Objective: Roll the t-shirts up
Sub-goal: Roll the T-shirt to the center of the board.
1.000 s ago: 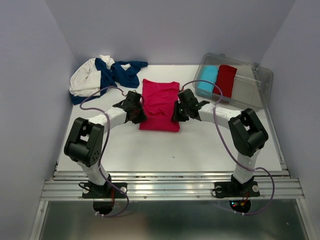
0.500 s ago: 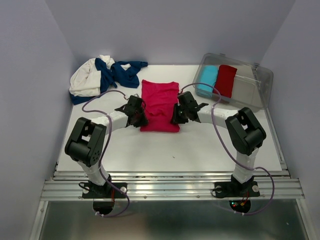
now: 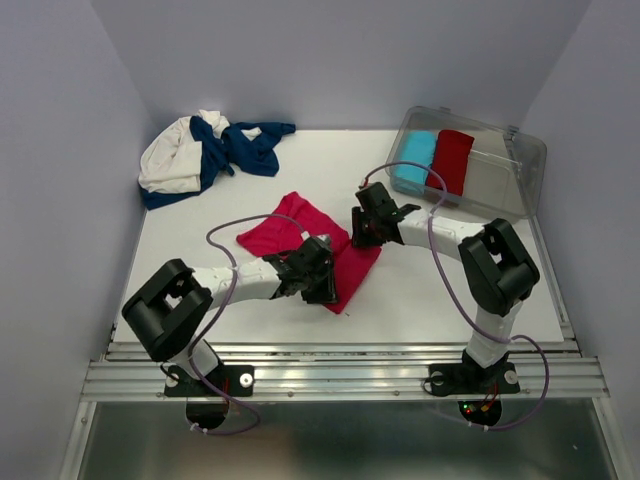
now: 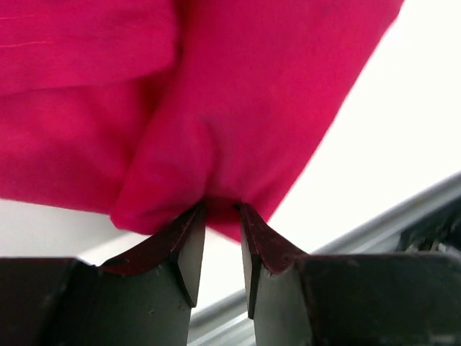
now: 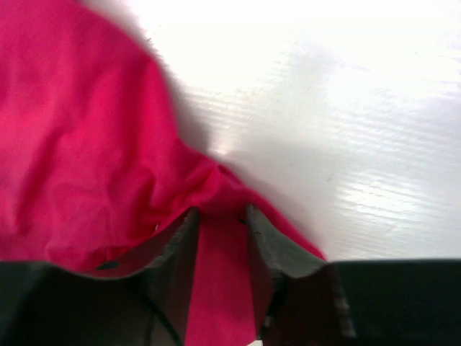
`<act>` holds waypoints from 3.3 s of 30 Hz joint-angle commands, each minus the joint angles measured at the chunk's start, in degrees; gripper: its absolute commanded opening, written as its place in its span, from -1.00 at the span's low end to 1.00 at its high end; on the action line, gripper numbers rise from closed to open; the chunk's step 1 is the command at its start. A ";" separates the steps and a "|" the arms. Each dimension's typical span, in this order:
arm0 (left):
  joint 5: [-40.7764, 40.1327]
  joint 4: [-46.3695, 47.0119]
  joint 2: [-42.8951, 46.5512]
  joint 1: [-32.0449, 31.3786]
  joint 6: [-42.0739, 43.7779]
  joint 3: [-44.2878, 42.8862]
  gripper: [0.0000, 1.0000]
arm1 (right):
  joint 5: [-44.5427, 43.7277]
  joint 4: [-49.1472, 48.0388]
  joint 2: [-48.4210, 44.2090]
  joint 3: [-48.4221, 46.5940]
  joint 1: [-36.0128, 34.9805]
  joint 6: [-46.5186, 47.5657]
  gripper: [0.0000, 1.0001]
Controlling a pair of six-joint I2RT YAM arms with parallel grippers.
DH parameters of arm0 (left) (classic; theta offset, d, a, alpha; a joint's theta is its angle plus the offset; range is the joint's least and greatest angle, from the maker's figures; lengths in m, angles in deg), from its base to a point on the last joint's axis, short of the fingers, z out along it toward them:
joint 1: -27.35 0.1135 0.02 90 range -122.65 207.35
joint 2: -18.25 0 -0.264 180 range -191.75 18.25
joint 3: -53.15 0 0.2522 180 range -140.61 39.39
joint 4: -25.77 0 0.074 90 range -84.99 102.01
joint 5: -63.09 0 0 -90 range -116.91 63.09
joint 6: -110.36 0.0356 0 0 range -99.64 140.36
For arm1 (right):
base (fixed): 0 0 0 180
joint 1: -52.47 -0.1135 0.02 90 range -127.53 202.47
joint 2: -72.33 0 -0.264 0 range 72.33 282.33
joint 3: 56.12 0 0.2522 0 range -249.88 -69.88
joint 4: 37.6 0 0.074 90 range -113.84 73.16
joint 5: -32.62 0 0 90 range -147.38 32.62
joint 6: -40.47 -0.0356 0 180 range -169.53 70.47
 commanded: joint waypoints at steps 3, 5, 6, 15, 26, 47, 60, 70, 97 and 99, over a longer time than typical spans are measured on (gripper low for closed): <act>-2.99 -13.24 7.08 -1.85 -0.09 -4.27 -0.23 | -11.42 5.25 -6.97 -4.63 0.14 5.49 -0.19; -4.92 -14.84 8.24 -1.76 0.97 -6.39 -0.22 | -11.52 5.52 -9.00 -4.02 0.14 5.41 -0.18; -5.28 -15.19 8.50 -1.41 1.67 -8.22 -0.21 | -10.47 5.43 -9.97 -3.58 0.66 5.23 -0.18; -3.00 -7.64 5.44 1.49 0.89 -11.23 -0.25 | 9.27 2.63 -16.73 5.73 0.67 -3.55 -0.27; -7.04 -9.13 9.47 1.84 0.72 -9.38 -0.25 | 14.50 -4.85 -7.70 11.82 -1.62 -4.62 -0.31; -31.73 -19.94 10.53 -9.75 13.72 -16.24 0.16 | -5.02 7.28 -27.28 13.29 9.01 -0.13 0.26; -29.90 -24.07 -5.81 -16.70 12.14 -23.18 0.24 | -3.79 7.28 -33.44 20.16 11.65 -2.68 0.59; -30.34 -20.83 -13.98 -16.97 12.75 -22.57 0.28 | 0.08 7.19 -33.18 20.68 12.18 -3.21 0.73; -2.21 -2.01 -3.80 -8.35 20.49 -11.32 -1.00 | 28.20 -28.13 -24.67 35.53 10.52 -28.16 0.82; -2.21 -2.01 -3.62 -8.18 20.40 -11.06 -1.00 | 28.91 -31.11 -22.64 35.54 9.99 -29.04 0.81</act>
